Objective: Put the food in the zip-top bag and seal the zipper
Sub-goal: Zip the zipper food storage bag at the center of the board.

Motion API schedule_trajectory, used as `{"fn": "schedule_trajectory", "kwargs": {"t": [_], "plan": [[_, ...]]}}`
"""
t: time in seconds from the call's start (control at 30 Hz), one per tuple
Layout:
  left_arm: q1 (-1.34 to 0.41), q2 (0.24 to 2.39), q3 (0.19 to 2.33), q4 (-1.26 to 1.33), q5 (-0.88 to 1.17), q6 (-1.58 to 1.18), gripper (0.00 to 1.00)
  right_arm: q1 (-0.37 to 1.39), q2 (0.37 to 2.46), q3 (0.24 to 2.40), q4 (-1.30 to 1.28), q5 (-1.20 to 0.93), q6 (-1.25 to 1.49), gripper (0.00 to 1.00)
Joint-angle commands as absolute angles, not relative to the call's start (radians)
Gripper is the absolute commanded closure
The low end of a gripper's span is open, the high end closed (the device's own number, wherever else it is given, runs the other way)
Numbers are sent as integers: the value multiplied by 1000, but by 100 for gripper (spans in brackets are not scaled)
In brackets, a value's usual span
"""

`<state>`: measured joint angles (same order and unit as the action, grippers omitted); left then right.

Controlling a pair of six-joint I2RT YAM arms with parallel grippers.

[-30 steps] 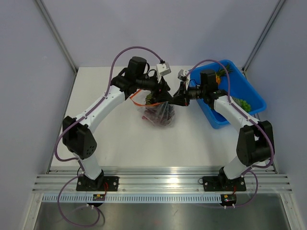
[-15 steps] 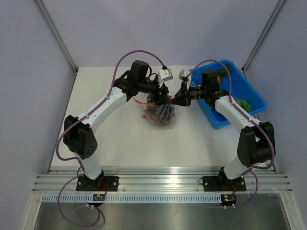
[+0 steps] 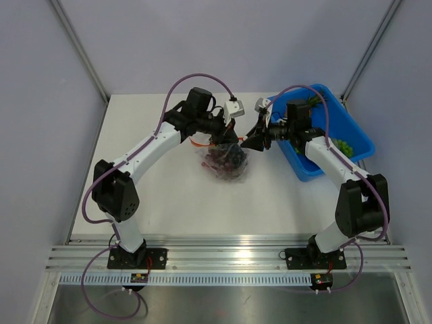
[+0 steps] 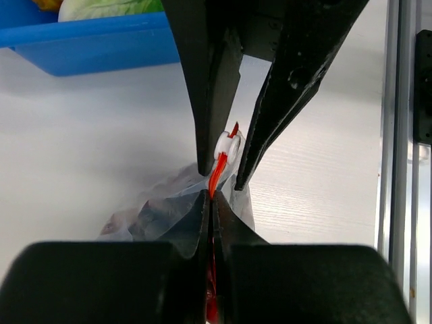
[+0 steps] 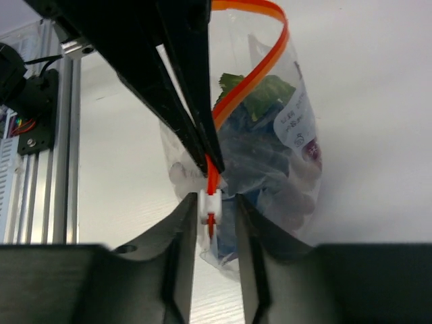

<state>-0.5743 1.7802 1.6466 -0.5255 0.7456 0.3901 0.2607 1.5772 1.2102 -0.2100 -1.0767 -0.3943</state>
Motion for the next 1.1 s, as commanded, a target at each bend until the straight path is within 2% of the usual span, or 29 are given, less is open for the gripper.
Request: {"fn": "schedule_trajectory", "kwargs": {"t": [0.0,0.03,0.17,0.6,0.73,0.83,0.87,0.9,0.93,0.97,1.0,1.07], "plan": [[-575,1775,1649,-528,764,367,100,255,1485,1177,-27,-1014,-298,61],[-575,1772,1644,-522,762,359,100,255,1476,1133,54,-982,-278,58],[-575,1758,1623,-503,770,350,100,255,1430,1046,136,-920,-212,57],[-575,1744,1623,-472,790,322,100,270,1399,943,224,-887,-161,65],[-575,1738,1620,-472,793,327,100,276,1422,953,264,-902,-132,78],[-575,1738,1618,-477,805,330,100,281,1446,968,267,-923,-124,97],[-575,1733,1620,-482,805,331,100,281,1447,966,278,-928,-112,100],[-575,1732,1623,-489,804,331,97,282,1444,963,293,-933,-106,100],[-575,1730,1629,-498,798,334,88,282,1439,954,317,-934,-100,100],[-574,1727,1638,-509,793,333,78,282,1434,951,324,-936,-100,100],[-572,1726,1658,-534,792,337,58,282,1427,950,325,-936,-104,100],[-569,1714,1670,-525,821,342,43,282,1422,957,299,-940,-129,100]]}}
